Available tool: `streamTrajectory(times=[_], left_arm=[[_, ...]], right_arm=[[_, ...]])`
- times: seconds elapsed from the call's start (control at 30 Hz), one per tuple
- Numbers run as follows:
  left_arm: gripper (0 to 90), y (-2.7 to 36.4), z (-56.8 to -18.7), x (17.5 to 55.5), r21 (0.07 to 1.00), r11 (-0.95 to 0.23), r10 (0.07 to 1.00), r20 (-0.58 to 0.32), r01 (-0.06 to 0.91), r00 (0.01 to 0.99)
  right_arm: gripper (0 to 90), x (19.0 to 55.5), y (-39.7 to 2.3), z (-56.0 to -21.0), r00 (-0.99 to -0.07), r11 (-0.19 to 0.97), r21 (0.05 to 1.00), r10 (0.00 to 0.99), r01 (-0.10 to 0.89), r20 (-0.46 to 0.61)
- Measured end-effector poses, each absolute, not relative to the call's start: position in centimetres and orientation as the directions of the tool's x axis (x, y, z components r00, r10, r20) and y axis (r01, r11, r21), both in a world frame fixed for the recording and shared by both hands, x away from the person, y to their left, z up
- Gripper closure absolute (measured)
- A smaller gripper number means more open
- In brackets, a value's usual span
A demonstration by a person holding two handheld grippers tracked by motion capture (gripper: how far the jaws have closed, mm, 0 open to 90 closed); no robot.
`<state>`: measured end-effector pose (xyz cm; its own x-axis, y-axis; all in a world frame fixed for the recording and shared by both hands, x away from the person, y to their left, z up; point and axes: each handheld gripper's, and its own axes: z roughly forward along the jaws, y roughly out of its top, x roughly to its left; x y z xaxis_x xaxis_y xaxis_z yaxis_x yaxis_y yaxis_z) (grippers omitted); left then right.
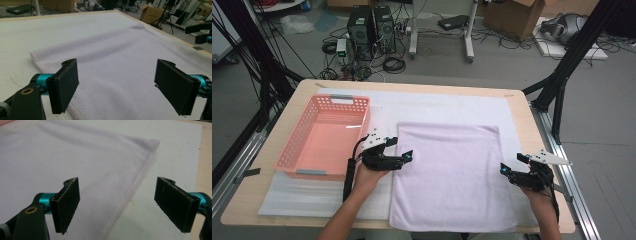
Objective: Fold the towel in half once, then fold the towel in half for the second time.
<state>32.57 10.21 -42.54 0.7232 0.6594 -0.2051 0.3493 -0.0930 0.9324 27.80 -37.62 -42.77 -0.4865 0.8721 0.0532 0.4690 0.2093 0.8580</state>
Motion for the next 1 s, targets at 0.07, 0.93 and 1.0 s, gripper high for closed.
streamTrajectory(times=[0.07,0.93,1.0], left_arm=[[18.2,10.3,-42.5,32.5,0.931,-0.089,0.652,-0.215,0.355,0.727],[18.7,11.3,-43.2,32.7,0.927,-0.072,0.683,-0.224,0.369,0.695],[19.7,11.2,-43.3,32.9,0.92,-0.074,0.691,-0.231,0.385,0.685]], right_arm=[[19.5,27.6,-37.7,-42.9,-0.489,0.213,0.855,0.871,0.474,0.054],[19.1,28.1,-37.5,-43.2,-0.481,0.208,0.852,0.875,0.48,0.058],[19.1,28.2,-37.5,-43.2,-0.481,0.205,0.851,0.874,0.483,0.063]])
